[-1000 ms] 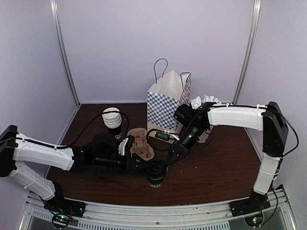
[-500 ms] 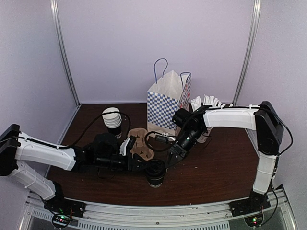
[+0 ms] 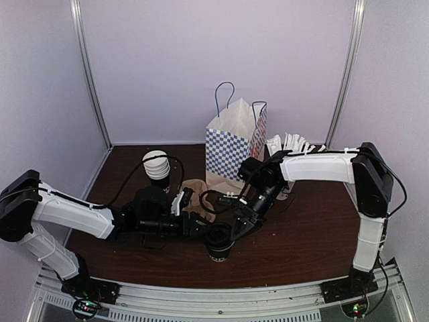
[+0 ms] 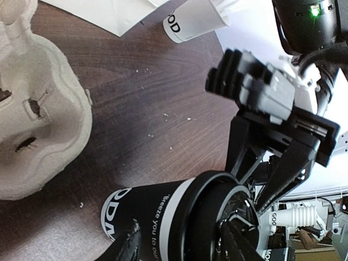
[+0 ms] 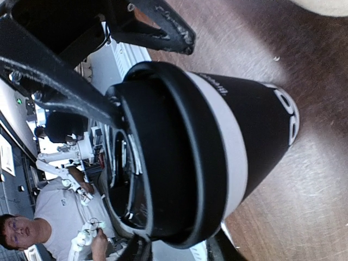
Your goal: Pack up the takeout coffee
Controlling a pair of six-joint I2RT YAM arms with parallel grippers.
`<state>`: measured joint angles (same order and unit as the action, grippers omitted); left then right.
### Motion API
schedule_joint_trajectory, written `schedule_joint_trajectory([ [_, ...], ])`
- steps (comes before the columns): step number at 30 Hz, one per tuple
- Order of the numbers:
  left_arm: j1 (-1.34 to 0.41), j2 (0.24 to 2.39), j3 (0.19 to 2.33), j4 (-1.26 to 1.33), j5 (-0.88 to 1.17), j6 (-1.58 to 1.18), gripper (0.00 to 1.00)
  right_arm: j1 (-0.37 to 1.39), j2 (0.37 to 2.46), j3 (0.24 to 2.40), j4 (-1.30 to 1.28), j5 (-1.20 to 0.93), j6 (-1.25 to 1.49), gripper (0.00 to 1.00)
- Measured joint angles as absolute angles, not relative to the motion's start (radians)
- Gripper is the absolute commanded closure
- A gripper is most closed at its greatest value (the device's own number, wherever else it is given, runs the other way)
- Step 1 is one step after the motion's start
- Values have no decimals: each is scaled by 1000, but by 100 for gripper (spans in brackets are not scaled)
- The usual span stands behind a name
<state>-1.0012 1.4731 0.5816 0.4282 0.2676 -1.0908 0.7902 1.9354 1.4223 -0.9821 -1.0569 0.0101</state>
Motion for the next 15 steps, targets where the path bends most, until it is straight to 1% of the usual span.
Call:
schedule_joint_trajectory([
  [5, -1002, 1464, 581, 426, 266, -1090, 48, 799, 1934, 1422, -995, -1108, 54, 81],
  [15, -1012, 1373, 576, 306, 265, -1028, 45, 808, 1934, 1422, -926, -1119, 79, 83],
])
